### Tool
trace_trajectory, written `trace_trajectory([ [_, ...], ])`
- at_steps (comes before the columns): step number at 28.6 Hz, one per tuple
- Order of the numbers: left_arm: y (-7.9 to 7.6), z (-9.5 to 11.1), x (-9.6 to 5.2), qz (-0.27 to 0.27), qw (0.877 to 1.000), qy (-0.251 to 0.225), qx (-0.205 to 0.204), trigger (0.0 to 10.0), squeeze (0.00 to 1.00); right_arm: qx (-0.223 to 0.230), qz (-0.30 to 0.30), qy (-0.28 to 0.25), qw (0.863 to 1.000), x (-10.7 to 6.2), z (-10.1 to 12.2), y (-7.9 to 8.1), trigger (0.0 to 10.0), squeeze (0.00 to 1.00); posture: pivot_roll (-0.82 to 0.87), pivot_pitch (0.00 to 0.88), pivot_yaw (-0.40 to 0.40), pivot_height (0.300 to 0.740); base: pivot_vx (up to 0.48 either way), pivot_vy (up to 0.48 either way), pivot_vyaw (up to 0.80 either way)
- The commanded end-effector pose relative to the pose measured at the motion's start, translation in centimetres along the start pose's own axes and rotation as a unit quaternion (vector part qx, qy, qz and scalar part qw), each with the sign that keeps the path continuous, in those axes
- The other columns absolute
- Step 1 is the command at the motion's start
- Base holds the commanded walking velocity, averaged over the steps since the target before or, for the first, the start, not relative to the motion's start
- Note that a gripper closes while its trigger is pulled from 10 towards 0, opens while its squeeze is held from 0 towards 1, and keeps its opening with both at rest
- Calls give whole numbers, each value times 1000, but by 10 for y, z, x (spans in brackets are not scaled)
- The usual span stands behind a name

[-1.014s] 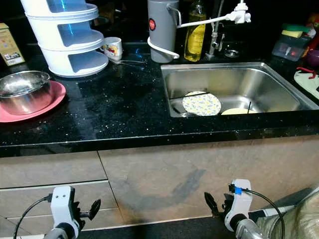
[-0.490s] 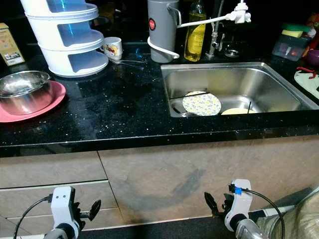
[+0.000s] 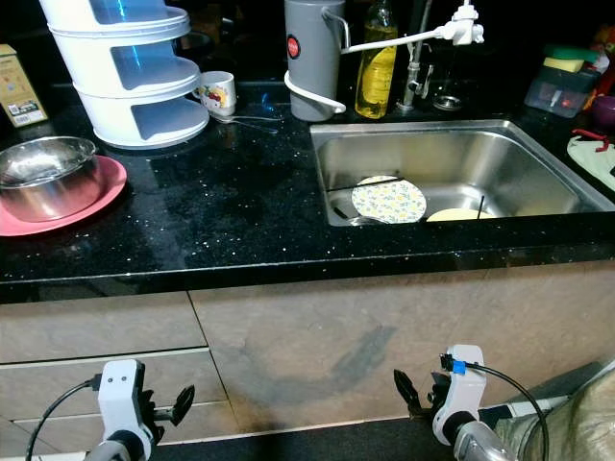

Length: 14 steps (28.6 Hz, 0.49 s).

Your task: Kitchen organization

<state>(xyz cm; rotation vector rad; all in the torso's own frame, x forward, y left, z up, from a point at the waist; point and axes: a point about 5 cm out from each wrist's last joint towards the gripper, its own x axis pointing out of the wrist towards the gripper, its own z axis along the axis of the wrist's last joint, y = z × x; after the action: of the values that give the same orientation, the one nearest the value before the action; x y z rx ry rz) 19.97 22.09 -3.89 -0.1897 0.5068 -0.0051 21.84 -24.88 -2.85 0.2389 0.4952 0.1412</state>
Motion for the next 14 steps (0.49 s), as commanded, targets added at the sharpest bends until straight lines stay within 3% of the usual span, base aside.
trace_trajectory([
  [1,4,-1,0,1,1000,9,6,10000,0,0,0,4,1000,0,-1,0,10000,0,28,10,-28,740,0,0,0],
  [14,4,-2,-1,1,1000,10,6,10000,0,0,-1,4,1000,0,-1,0,10000,0,28,9,-28,740,0,0,0],
])
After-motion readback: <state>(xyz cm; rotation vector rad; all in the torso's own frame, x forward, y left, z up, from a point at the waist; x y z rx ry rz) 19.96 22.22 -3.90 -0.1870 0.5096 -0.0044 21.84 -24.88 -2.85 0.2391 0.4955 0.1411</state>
